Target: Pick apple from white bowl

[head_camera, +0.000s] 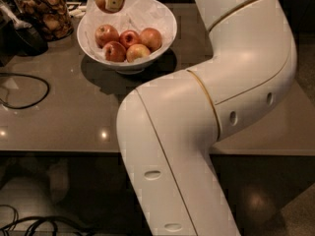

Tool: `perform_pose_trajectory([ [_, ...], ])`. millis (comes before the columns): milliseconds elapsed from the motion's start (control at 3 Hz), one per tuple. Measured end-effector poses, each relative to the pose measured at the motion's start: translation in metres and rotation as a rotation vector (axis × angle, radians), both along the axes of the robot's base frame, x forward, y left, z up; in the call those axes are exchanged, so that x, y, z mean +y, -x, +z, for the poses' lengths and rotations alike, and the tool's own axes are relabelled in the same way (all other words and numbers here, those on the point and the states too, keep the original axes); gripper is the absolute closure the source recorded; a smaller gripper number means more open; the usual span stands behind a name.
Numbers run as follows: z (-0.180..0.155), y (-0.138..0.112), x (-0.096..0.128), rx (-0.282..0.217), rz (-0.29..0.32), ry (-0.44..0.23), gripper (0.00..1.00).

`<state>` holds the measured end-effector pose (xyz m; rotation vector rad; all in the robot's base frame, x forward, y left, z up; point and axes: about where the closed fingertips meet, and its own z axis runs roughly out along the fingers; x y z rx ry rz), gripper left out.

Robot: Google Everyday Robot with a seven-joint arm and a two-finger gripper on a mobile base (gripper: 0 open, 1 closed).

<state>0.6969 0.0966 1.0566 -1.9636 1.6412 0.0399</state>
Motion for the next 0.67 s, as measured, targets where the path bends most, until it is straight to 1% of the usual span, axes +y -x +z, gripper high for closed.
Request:
perform_pose_trajectory([
  [333,0.016,0.018,0.006,0.005,0.035,-0.027,1.00],
  [667,0.028,0.039,0.010,0.034,0.076,-0.075,1.00],
])
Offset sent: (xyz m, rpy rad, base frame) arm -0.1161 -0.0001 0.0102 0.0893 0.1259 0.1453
